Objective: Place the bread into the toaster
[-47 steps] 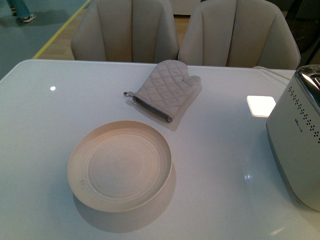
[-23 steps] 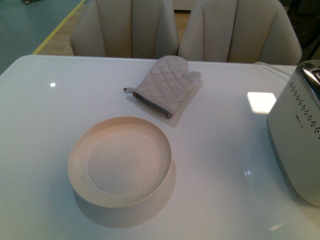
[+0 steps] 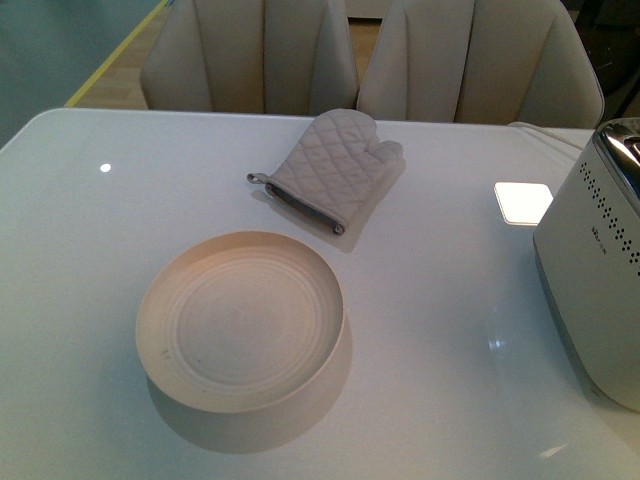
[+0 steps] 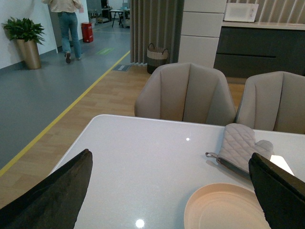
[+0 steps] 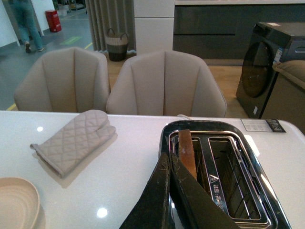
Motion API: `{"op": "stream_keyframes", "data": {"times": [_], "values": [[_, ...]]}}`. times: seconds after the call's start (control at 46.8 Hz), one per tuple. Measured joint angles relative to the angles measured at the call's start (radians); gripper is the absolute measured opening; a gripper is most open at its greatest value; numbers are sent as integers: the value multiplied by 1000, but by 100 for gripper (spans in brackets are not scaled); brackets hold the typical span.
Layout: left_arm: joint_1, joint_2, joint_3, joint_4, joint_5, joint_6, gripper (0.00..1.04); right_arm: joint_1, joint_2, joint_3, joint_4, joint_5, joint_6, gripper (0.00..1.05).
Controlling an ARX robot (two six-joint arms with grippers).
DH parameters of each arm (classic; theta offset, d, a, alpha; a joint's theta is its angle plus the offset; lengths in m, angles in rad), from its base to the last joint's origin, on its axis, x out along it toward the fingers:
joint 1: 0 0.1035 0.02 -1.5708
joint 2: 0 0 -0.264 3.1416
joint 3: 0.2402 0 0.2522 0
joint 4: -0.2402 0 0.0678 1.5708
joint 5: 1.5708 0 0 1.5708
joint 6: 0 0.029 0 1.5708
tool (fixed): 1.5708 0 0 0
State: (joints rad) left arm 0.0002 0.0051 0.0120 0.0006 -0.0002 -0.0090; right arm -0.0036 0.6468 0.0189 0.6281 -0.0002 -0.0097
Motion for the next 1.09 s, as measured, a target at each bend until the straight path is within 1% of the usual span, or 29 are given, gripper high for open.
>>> {"op": "stream_keyframes", "data": {"times": [0.235,0.363,1.047,1.09], "values": [[0,0,0,0,0,0,98,0,-190,-1,-175,0,0,2],[0,0,0,0,0,0,98,0,-249,-1,-233,0,0,2],[0,0,0,0,0,0,98,0,-470,-1,-452,0,0,2],[0,0,0,0,0,0,98,0,-533,-1,-537,-2,0,2]]}}
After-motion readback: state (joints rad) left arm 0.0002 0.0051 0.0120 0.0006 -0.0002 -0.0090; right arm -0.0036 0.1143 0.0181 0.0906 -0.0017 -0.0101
